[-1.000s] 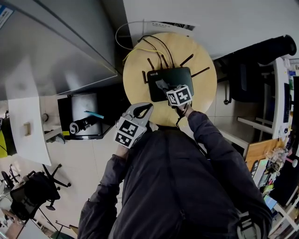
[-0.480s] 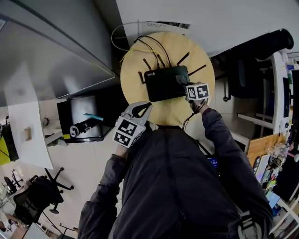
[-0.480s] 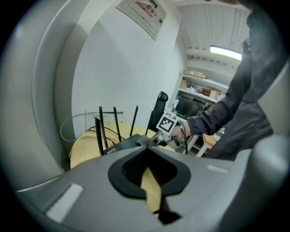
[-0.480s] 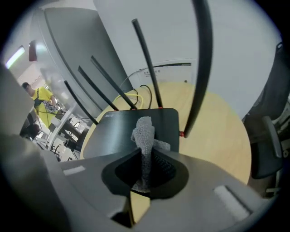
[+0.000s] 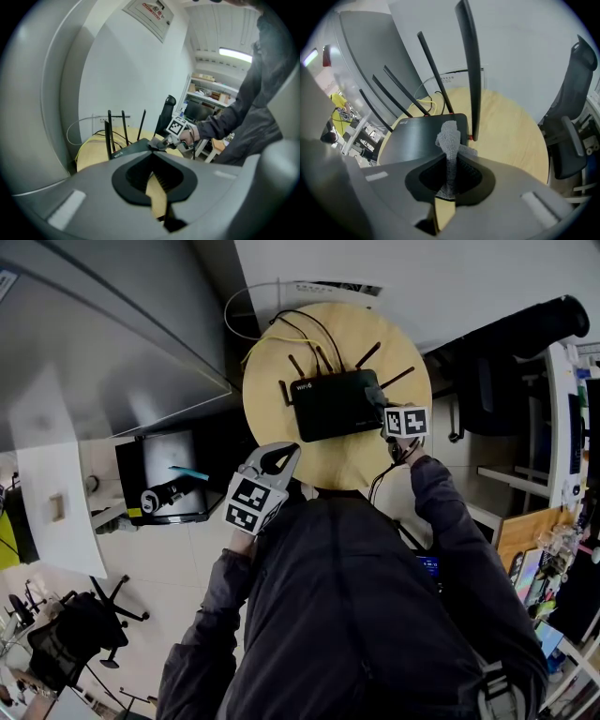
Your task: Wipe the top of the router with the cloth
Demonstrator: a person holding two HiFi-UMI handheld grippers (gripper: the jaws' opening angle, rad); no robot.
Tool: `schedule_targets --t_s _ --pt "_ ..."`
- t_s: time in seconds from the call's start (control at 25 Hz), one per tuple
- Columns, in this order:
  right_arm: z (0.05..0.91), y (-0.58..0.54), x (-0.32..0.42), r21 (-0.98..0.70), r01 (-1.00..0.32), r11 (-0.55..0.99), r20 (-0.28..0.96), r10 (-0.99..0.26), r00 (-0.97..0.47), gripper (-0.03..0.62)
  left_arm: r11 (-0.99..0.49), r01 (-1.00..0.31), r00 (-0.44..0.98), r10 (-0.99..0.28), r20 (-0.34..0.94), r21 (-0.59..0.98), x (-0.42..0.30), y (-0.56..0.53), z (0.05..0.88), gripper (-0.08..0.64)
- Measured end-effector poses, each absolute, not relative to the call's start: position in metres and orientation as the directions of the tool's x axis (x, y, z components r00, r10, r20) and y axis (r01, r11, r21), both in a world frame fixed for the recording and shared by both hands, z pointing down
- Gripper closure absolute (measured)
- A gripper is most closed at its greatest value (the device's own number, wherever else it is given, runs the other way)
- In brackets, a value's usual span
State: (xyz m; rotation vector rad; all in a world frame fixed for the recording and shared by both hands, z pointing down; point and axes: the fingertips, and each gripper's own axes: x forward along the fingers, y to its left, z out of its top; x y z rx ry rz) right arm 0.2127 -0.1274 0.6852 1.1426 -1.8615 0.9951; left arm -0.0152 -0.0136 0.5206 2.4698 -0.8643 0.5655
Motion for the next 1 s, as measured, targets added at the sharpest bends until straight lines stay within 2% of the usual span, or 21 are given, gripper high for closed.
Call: schedule_targets --t_s 0.12,0.28,0.56,0.76,1.0 --pt "0.676 -0.118 0.18 -0.291 -0.889 0.354 0.835 -0.359 -0.416 0.56 -0.697 -0.658 0.718 -0.47 0.513 0.284 -0.015 -0.012 0.52 0.56" --pt "0.669 -0.095 0.11 -0.35 -0.806 0.477 0.8 -0.296 -0.522 0.56 -0.698 -0.657 0.719 -0.467 0.514 0.285 -0.015 -0.01 0.521 0.56" --pt "0.67 -0.051 0.02 -0.406 -0.687 0.603 0.782 -0.16 -0.602 0.56 -0.693 -0.661 0.717 -0.469 0.516 0.288 -0.016 -0.007 0.521 0.56" --pt "0.685 -0.035 0.009 -0.408 -0.662 0.629 0.8 -0.103 -0.591 0.56 -0.691 -0.661 0.718 -0.467 0.516 0.293 -0.018 -0.004 0.523 0.56" --pt "0.684 -0.042 0.038 -0.389 -0.696 0.604 0.817 -0.124 -0.564 0.56 -0.698 -0.652 0.724 -0.458 0.516 0.296 -0.015 -0.003 0.523 0.56"
